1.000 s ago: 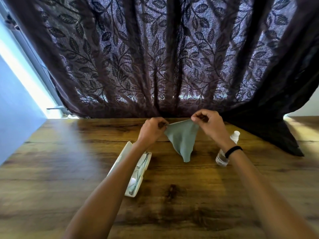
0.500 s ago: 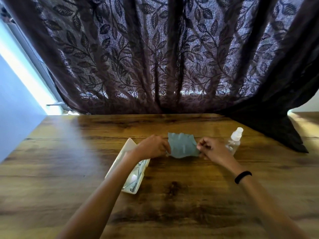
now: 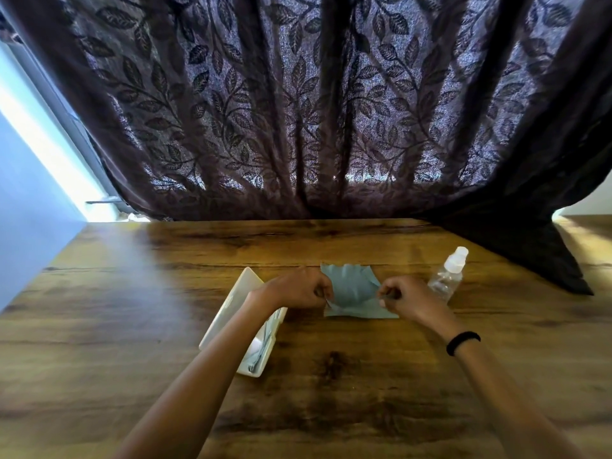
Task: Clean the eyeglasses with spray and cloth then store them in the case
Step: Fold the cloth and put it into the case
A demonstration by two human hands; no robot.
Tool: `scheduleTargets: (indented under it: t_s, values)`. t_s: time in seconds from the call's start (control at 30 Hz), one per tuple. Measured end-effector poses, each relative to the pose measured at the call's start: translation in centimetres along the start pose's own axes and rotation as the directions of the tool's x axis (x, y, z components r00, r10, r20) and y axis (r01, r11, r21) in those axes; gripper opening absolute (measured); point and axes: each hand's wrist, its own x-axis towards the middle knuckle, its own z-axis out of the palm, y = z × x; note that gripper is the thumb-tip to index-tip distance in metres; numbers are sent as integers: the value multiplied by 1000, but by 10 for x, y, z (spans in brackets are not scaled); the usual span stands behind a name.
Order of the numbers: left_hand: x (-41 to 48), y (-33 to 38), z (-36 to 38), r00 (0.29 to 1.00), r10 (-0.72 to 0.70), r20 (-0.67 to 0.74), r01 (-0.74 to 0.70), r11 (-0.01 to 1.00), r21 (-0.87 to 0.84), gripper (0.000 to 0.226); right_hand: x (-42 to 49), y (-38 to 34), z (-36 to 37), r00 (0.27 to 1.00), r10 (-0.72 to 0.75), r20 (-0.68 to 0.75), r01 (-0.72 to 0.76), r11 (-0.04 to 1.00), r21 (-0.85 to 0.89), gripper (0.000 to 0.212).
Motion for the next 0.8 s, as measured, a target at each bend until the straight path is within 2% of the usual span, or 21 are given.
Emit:
scheduleTargets:
  t_s: [0.13, 0.37, 0.73, 0.8]
  values:
    - [14, -8, -6, 995, -78, -57, 77, 997, -22, 22, 20, -4, -4, 995, 14, -102, -13, 1000, 19, 10]
    - [37, -28, -5, 982, -164, -91, 160, 986, -48, 26, 47, -7, 0, 995, 42, -91, -44, 999, -21, 10]
    - [46, -32, -9, 937, -256, -239, 255, 966, -37, 15, 64, 2, 1, 969, 58, -242, -69, 997, -38, 4]
    - [41, -26, -9, 906, -266, -328, 292, 956, 31, 16, 62, 3, 3, 961, 25, -276, -31, 999, -17, 22]
